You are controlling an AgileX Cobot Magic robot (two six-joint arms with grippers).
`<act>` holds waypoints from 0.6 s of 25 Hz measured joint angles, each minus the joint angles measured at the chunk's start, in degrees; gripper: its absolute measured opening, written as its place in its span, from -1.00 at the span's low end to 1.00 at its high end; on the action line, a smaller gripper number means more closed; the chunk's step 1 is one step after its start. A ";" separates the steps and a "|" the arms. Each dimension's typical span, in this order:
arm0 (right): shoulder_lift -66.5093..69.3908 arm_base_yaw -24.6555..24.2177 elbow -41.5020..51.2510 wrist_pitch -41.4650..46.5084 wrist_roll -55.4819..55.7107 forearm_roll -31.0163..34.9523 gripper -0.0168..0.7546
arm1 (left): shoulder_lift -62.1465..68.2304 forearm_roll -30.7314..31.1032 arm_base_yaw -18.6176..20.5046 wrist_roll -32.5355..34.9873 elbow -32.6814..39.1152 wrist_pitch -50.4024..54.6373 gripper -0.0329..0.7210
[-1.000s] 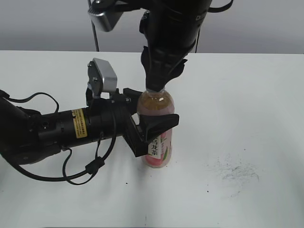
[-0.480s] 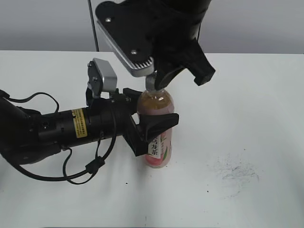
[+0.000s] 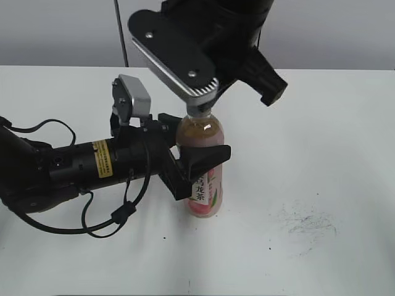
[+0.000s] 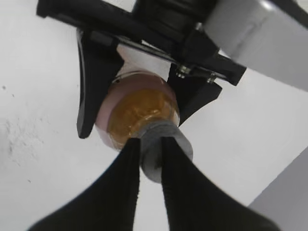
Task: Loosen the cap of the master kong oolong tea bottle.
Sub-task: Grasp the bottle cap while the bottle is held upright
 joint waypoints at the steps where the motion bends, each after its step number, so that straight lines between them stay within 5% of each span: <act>1: 0.00 0.00 0.00 0.00 4.12 0.15 -0.61 | 0.00 0.16 0.00 0.05 0.00 -0.05 0.28; 7: 0.28 0.06 0.06 -0.18 34.96 1.76 0.23 | 0.00 0.83 -0.05 0.22 -0.10 -0.05 0.28; 15: 1.59 0.00 0.51 -0.27 74.38 1.15 0.33 | 0.00 5.46 -0.05 1.20 -0.23 -0.68 0.28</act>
